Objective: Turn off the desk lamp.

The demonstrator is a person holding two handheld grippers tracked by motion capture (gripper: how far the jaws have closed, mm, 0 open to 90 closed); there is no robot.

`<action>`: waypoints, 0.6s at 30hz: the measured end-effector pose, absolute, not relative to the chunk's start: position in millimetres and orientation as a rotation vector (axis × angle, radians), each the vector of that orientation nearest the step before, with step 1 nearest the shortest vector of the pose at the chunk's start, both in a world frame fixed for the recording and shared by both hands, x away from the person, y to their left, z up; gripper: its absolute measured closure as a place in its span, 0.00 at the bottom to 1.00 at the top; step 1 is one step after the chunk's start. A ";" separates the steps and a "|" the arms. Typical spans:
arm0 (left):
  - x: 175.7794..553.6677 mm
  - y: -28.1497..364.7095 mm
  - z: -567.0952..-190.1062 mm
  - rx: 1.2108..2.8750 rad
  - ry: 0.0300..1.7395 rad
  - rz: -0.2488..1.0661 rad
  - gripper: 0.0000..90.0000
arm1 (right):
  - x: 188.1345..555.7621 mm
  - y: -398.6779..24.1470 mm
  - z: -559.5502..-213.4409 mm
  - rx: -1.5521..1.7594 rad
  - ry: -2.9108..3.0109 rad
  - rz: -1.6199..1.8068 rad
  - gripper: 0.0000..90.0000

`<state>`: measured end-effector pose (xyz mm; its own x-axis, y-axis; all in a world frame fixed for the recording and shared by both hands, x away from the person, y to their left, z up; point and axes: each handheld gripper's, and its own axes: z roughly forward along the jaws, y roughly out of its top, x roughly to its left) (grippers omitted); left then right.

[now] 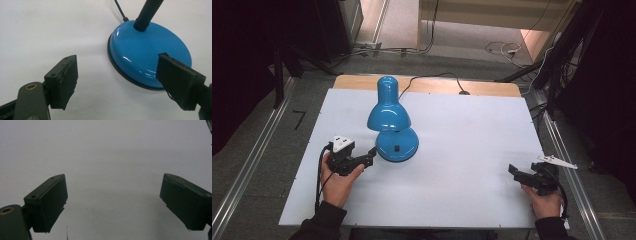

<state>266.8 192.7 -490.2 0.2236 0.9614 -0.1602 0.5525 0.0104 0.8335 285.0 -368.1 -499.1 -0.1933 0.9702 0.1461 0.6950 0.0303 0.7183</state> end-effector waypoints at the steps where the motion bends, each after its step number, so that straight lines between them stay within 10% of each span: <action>1: 265.9 193.4 -490.1 1.654 1.439 0.610 0.21 | 285.0 -368.1 -499.1 1.689 1.930 0.972 0.07; 18: 251.0 213.4 -493.7 1.639 1.489 0.630 0.21 | 284.8 -368.1 -499.1 1.689 1.929 0.973 0.07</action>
<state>251.0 213.4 -493.7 0.1776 0.9716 -0.1566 0.5640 0.0299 0.8252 284.8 -368.1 -499.1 -0.1926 0.9703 0.1465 0.6945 0.0293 0.7189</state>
